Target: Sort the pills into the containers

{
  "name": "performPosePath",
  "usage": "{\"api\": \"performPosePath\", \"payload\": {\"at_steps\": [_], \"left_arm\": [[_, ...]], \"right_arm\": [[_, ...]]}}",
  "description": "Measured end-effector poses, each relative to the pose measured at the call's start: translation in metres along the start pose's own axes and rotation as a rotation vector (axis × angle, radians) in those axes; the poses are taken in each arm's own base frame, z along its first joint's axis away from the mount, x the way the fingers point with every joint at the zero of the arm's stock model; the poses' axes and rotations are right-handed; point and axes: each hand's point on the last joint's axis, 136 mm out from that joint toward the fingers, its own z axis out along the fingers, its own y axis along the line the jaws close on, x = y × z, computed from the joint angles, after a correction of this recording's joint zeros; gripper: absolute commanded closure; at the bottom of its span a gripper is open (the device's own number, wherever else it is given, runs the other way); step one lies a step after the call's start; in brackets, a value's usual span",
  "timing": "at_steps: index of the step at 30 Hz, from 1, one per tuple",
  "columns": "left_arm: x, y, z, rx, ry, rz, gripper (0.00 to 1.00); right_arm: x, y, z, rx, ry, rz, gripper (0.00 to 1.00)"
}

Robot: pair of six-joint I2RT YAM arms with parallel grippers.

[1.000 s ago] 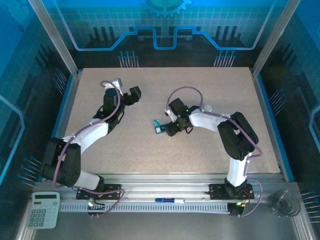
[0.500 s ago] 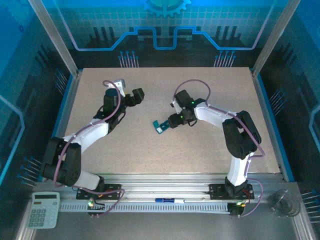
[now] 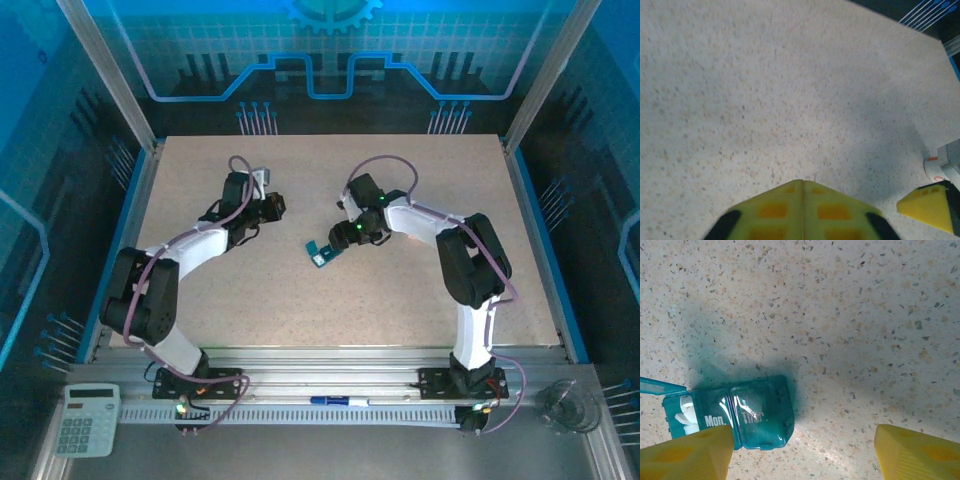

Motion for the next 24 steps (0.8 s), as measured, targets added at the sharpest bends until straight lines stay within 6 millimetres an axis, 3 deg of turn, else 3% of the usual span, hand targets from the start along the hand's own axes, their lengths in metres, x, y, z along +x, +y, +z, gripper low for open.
{"api": "performPosePath", "payload": {"at_steps": [6,12,21,24], "left_arm": [[0.023,-0.002,0.015,0.011,0.113,-0.011,1.00],[0.050,-0.019,0.029,0.032,0.225,0.035,1.00],[0.088,-0.019,0.041,0.027,0.359,0.046,1.00],[0.093,-0.022,0.040,0.034,0.371,0.057,1.00]], "right_arm": [[0.000,0.004,0.001,-0.025,-0.002,0.004,0.25],[0.004,0.004,0.006,-0.037,0.008,0.017,0.26],[0.008,0.003,0.015,-0.040,0.028,0.024,0.26],[0.009,0.003,0.015,-0.040,0.027,0.024,0.26]]}}
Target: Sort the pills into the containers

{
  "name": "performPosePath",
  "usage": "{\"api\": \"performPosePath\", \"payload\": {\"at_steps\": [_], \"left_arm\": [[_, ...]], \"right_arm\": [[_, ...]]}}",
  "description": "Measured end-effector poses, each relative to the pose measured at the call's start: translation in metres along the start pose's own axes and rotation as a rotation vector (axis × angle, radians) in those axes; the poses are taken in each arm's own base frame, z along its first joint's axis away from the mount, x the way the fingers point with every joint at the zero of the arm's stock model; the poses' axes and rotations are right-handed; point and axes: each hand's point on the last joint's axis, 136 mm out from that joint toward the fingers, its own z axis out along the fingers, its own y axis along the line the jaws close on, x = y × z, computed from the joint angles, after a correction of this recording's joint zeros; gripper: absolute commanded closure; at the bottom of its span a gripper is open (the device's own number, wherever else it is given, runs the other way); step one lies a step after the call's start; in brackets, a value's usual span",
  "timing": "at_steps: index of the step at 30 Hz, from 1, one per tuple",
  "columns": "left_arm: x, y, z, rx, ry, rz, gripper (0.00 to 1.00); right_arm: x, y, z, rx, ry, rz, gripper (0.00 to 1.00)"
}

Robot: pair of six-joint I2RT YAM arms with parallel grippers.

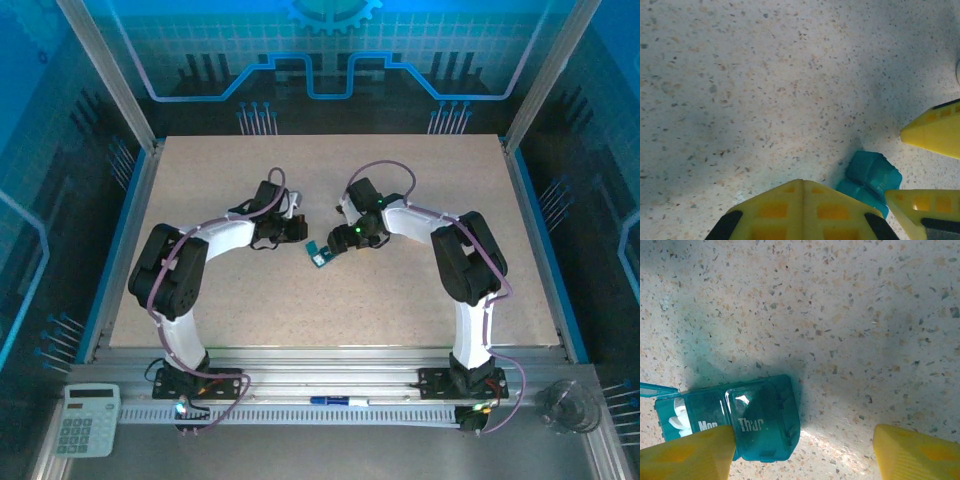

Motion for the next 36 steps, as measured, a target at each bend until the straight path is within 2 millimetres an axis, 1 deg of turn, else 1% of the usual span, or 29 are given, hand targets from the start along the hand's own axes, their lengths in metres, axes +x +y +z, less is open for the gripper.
{"api": "performPosePath", "payload": {"at_steps": [11,22,33,36], "left_arm": [[0.013,-0.013,0.001,0.034,0.032,0.025,1.00],[0.018,-0.033,-0.016,0.085,0.029,0.051,1.00],[0.040,-0.044,-0.014,0.129,0.088,0.058,1.00],[0.041,-0.047,-0.015,0.134,0.083,0.067,1.00]], "right_arm": [[0.003,-0.001,0.002,0.001,0.005,0.009,0.27],[0.002,-0.001,0.002,0.000,0.001,0.011,0.28],[0.003,-0.001,0.003,-0.003,0.003,0.019,0.28],[0.003,-0.001,0.003,-0.003,0.004,0.020,0.28]]}}
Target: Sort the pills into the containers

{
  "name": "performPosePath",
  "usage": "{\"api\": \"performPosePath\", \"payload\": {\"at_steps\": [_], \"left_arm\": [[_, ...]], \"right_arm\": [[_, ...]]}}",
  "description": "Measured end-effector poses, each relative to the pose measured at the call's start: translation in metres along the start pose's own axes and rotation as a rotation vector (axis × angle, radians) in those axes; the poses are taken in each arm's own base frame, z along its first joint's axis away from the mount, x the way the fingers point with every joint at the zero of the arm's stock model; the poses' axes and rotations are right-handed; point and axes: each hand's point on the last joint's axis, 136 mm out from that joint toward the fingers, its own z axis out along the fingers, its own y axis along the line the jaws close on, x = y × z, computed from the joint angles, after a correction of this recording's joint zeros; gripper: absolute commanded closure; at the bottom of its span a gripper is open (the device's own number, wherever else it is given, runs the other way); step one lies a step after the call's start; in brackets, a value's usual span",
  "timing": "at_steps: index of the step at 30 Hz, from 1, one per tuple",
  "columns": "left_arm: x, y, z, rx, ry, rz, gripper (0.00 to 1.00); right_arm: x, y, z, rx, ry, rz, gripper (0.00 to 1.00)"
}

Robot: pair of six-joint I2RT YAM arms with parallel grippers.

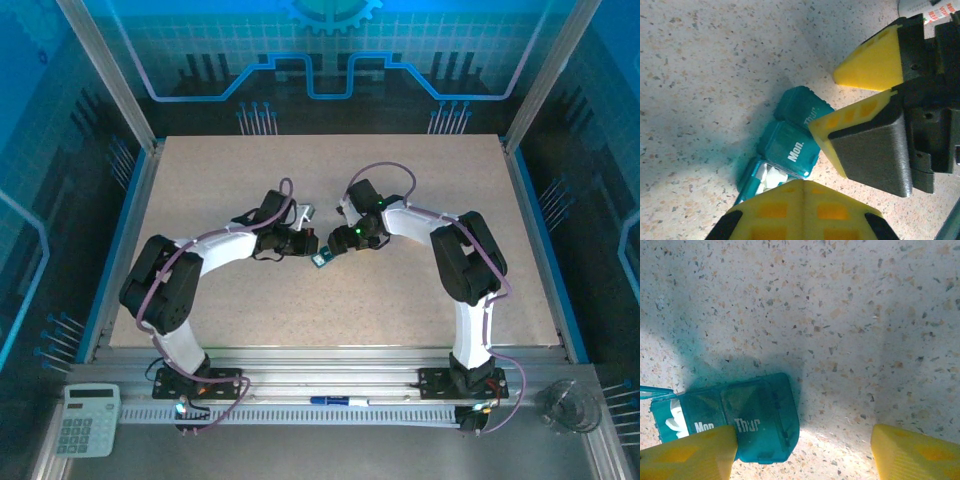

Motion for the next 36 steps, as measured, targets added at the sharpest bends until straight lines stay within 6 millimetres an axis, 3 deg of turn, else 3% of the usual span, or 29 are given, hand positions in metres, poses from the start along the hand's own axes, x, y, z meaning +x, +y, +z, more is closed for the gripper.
{"api": "performPosePath", "payload": {"at_steps": [7,13,17,23,36], "left_arm": [[-0.017,0.001,-0.022,-0.068,-0.096,0.025,1.00],[-0.029,0.029,-0.031,-0.162,-0.131,-0.019,1.00],[-0.032,0.045,-0.024,-0.195,-0.105,-0.053,1.00],[-0.015,0.056,-0.005,-0.194,-0.023,-0.084,1.00],[-0.003,0.037,0.008,-0.119,0.031,-0.068,1.00]], "right_arm": [[0.000,0.000,0.001,-0.003,0.002,0.004,0.28],[0.000,0.001,0.001,-0.007,0.002,0.007,0.28],[-0.001,0.001,0.002,-0.011,-0.001,0.007,0.28],[0.000,0.002,0.002,-0.020,-0.002,0.010,0.29],[0.000,0.002,0.002,-0.025,-0.003,0.013,0.29]]}}
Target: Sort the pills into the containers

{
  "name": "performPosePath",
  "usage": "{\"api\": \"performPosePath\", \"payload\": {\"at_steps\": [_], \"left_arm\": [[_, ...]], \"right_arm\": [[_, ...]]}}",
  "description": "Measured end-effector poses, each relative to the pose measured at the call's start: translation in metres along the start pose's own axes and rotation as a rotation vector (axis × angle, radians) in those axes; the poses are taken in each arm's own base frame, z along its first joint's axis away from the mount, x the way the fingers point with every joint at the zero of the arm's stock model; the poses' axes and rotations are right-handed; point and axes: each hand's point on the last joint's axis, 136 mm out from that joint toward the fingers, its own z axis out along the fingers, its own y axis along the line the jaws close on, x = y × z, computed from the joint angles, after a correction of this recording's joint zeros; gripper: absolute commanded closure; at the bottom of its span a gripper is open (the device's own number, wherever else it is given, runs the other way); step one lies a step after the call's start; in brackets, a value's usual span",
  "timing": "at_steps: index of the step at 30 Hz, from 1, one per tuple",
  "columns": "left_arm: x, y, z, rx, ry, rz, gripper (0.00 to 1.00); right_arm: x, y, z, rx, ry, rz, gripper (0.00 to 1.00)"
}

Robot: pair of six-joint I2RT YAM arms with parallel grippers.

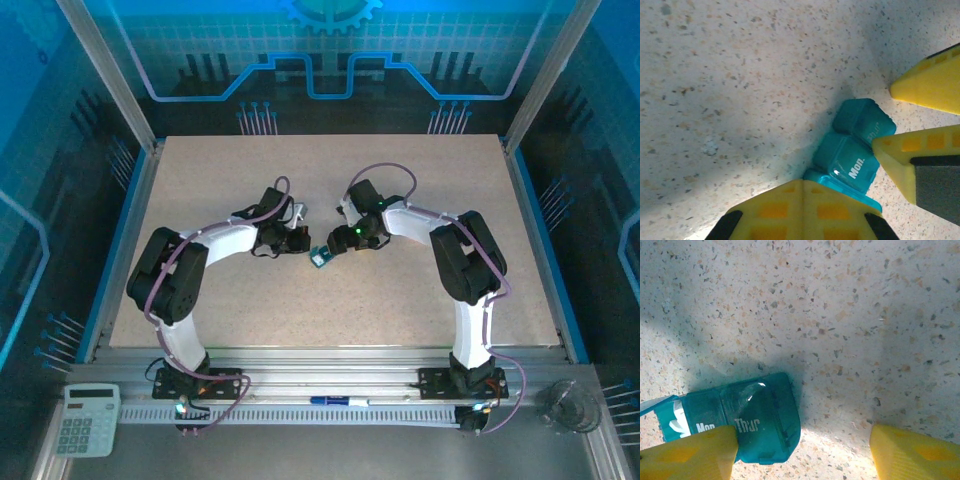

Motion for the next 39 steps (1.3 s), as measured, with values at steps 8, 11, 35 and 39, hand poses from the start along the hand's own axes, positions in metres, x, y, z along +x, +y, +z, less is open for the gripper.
{"api": "performPosePath", "payload": {"at_steps": [8,11,35,39], "left_arm": [[0.006,-0.020,0.000,0.036,0.008,0.039,1.00],[0.006,-0.028,-0.002,0.047,0.003,0.055,1.00],[0.019,-0.043,0.000,0.062,0.026,0.084,1.00],[0.020,-0.044,0.001,0.062,0.029,0.086,1.00]], "right_arm": [[0.000,0.000,0.000,0.000,0.000,0.000,0.29],[0.000,0.000,0.000,0.000,0.000,0.000,0.29],[0.000,0.000,0.001,-0.002,-0.001,0.004,0.29],[0.000,0.000,0.000,-0.004,-0.001,0.005,0.29]]}}
